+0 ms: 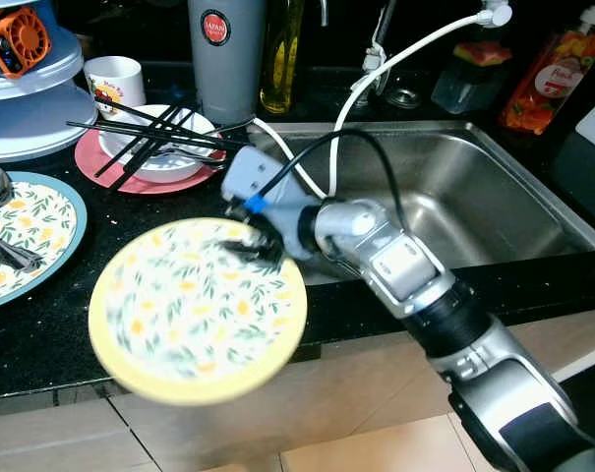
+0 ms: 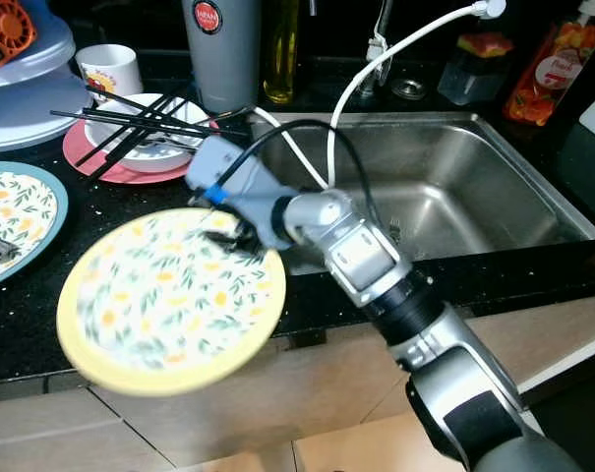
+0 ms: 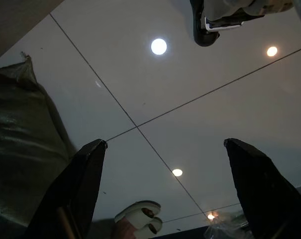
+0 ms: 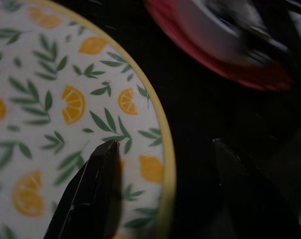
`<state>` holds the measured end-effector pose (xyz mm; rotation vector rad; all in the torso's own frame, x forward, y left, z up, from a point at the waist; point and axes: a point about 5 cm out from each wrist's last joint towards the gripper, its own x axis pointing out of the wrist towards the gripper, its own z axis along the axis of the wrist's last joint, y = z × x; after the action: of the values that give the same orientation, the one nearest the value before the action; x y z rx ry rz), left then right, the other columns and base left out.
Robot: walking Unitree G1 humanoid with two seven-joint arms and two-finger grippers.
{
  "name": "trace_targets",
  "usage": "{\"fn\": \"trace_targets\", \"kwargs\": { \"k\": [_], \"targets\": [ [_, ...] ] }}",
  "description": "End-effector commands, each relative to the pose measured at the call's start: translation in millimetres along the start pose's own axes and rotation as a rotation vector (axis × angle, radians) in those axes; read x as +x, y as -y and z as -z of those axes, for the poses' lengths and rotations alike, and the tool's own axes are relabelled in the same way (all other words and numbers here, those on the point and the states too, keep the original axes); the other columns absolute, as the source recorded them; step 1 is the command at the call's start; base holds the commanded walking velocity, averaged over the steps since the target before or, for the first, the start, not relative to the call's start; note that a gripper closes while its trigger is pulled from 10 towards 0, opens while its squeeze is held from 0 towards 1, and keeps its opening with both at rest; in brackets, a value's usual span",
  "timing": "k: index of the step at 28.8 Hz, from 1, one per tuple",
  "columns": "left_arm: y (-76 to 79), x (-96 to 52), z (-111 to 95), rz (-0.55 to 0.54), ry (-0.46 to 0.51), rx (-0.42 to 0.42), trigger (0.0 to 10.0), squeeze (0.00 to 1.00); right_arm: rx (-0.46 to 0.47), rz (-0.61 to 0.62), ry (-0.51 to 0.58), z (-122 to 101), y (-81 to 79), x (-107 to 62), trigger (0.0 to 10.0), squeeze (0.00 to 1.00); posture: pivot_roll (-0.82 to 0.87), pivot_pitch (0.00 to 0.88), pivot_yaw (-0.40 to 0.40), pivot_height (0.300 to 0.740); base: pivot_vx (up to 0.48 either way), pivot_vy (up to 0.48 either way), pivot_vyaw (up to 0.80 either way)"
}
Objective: Kitchen organization
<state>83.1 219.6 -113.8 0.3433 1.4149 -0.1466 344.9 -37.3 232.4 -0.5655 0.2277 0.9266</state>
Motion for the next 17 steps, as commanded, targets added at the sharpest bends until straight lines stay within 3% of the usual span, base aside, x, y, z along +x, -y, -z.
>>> {"fn": "trace_targets", "kwargs": {
  "k": [1, 8, 10, 11, 12, 14, 17],
  "targets": [
    [3.7, 0.4, 4.2, 0.005, -0.011, 0.013, 10.0, 0.0, 0.022, 0.057, -0.046, 10.5, 9.0, 0.3, 10.0, 0.0, 0.11, 0.097, -0.118, 0.74, 0.0, 0.0, 0.0],
    [2.0, 0.2, 4.7, 0.001, -0.01, 0.011, 10.0, 0.0, 0.092, 0.033, 0.059, -1.6, 12.2, -2.5, 10.0, 0.0, 0.11, 0.098, -0.114, 0.74, 0.0, 0.0, 0.0],
    [1.3, 0.2, 3.9, 0.001, -0.007, 0.011, 10.0, 0.0, 0.127, -0.042, 0.176, -11.5, 10.5, -11.2, 10.0, 0.0, 0.11, 0.099, -0.112, 0.74, 0.0, 0.0, 0.0],
    [1.1, 0.1, 2.7, 0.001, -0.002, 0.012, 10.0, 0.0, 0.113, -0.106, 0.291, -19.3, 8.6, -22.7, 10.0, 0.0, 0.11, 0.099, -0.111, 0.74, 0.0, 0.0, 0.0],
    [1.1, 0.1, 2.7, 0.001, -0.002, 0.012, 10.0, 0.0, 0.113, -0.106, 0.291, -19.3, 8.6, -22.7, 10.0, 0.0, 0.11, 0.099, -0.111, 0.74, 0.0, 0.0, 0.0],
    [1.0, 0.1, 1.2, 0.001, 0.003, 0.011, 10.0, 0.0, 0.084, -0.191, 0.426, -25.7, 3.2, -37.4, 10.0, 0.0, 0.11, 0.098, -0.108, 0.74, 0.0, 0.0, 0.0],
    [1.1, 0.1, -0.2, 0.002, 0.006, 0.013, 10.0, 0.0, 0.056, -0.252, 0.507, -26.4, -3.1, -51.0, 10.0, 0.0, 0.1, 0.097, -0.106, 0.74, 0.0, 0.0, 0.0]
  ]
}}
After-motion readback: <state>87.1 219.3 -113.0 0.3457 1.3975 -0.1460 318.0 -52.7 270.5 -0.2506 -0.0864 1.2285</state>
